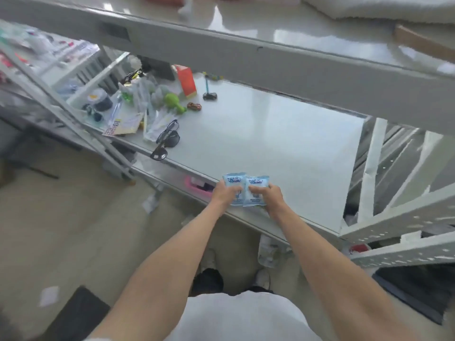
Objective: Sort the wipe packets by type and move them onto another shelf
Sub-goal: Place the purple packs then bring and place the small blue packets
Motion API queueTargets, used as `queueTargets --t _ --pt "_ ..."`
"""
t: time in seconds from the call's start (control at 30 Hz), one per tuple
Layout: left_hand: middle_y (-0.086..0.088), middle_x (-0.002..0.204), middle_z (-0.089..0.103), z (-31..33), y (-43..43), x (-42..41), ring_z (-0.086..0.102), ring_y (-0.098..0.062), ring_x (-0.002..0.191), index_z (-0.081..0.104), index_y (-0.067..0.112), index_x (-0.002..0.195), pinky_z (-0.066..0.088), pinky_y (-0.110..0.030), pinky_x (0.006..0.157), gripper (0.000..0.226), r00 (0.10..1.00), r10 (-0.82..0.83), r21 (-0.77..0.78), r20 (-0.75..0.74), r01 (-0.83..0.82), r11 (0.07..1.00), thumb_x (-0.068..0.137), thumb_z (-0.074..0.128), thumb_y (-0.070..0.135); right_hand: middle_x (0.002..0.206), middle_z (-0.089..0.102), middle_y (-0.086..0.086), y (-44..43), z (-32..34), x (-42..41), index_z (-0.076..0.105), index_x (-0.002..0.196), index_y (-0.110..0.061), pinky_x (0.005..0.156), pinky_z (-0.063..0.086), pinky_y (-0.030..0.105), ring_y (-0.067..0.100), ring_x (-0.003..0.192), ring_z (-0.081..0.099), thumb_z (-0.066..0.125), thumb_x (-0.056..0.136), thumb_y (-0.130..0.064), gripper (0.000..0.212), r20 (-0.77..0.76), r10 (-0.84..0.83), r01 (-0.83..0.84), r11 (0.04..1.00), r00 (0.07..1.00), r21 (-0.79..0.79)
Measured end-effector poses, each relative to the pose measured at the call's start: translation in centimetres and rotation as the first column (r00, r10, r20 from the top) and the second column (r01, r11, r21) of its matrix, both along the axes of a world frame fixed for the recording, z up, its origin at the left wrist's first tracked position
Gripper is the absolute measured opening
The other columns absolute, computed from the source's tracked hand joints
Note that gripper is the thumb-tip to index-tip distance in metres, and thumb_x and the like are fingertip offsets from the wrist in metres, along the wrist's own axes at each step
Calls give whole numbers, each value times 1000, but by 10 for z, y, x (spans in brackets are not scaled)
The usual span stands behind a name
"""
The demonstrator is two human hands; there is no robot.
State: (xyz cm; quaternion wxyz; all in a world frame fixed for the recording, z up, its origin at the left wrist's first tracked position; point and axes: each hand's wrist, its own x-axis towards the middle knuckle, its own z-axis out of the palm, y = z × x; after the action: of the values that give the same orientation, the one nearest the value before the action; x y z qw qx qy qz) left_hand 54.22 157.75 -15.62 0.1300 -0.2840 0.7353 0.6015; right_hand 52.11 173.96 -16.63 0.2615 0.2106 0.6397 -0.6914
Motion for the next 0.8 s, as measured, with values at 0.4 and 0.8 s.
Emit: queueTargets --t 0.4,0.8 --pt "-14 109 77 -33 -252 146 72 -23 88 72 2 116 57 -29 71 33 868 494 129 -54 -484 865 84 80 7 98 80 13 -280 2 64 79 103 -8 90 60 55 38 96 76 81 70 -5 32 -41 606 -598 792 794 124" --pt "-3 95 76 -29 -487 249 71 -17 81 72 16 103 57 -25 70 19 658 753 145 -10 -744 652 86 79 19 101 78 15 -552 5 126 75 106 -2 74 63 35 26 81 75 80 83 -6 23 -21 837 -830 546 547 118"
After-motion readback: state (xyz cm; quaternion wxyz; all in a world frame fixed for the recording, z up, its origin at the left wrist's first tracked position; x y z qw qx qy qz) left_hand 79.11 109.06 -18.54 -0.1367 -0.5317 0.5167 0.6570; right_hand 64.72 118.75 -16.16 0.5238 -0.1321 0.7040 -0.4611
